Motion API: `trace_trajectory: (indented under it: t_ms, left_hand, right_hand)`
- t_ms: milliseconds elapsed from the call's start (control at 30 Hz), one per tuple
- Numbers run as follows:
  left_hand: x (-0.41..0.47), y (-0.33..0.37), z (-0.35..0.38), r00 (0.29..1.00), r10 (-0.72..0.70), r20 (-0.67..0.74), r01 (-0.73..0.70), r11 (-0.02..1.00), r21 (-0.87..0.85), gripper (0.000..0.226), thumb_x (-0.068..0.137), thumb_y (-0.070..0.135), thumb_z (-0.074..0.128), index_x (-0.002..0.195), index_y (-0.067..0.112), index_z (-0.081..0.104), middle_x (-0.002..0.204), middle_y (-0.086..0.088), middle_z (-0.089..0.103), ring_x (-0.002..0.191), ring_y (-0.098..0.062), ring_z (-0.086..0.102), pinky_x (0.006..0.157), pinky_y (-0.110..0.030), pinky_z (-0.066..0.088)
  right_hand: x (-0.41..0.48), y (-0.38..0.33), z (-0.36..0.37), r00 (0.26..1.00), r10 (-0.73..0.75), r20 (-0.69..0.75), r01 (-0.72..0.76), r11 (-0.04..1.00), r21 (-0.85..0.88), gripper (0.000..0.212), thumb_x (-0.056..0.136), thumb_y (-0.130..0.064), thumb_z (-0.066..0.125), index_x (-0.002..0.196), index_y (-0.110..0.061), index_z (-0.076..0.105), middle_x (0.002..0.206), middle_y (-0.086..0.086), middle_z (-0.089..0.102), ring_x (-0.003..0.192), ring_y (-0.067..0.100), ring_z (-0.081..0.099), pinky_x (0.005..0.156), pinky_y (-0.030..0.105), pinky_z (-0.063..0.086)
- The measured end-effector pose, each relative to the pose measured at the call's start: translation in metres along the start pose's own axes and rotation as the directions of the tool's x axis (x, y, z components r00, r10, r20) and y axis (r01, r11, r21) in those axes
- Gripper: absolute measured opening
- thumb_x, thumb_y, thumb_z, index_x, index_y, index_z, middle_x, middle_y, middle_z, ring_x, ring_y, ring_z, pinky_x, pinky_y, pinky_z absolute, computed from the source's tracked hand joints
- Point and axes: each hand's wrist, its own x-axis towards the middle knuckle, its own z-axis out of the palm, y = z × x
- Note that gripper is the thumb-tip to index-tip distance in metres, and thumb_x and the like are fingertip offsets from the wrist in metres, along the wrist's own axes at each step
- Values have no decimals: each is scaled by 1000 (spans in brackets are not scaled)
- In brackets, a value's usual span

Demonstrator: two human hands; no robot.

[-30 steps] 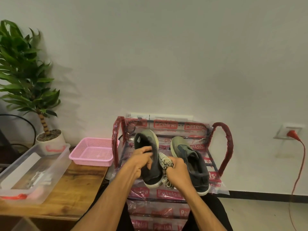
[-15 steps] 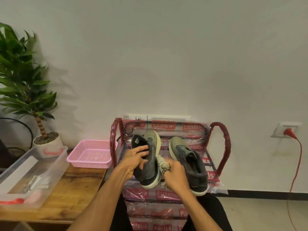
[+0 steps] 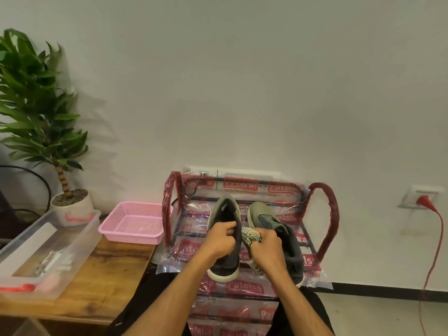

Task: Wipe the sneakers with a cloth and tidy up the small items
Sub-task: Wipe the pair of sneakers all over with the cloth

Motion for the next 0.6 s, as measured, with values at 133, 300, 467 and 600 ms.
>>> trace_trajectory:
  t_ms: [133,300,467,600]
  left_hand:
    - [-2,3,-6,937,118,-330,-86,990,111,17,81,13,64,91,25,71,86,3,71,82,-16,66,78,-37,56]
    - [12,10,-24,838,416,-354,-205,840,502,45,86,9,65,125,29,54,127,6,51,109,-13,52,71,-16,38]
    - [32,7,-30,920,387,-68,-222,654,723,80,88,6,63,152,33,23,154,2,29,135,-23,37,94,-34,46]
    - [31,7,-23,892,446,-70,-268,648,713,67,85,-7,55,140,29,40,143,-4,45,125,-26,48,88,-37,49]
  right_hand:
    - [-1,8,0,998,41,-55,-41,999,16,22,85,-1,47,69,-7,61,58,7,62,55,22,55,50,36,47]
    - [-2,8,4,993,2,-116,6,997,71,25,92,-18,54,69,-16,61,58,2,62,59,25,60,54,44,55]
    - [-8,2,4,996,-60,-66,65,996,68,26,90,-6,51,77,-24,65,64,-6,66,62,13,61,60,34,54]
    - [-11,2,2,993,-120,-6,120,992,30,40,84,3,48,95,-30,68,78,-8,69,76,6,63,72,30,56]
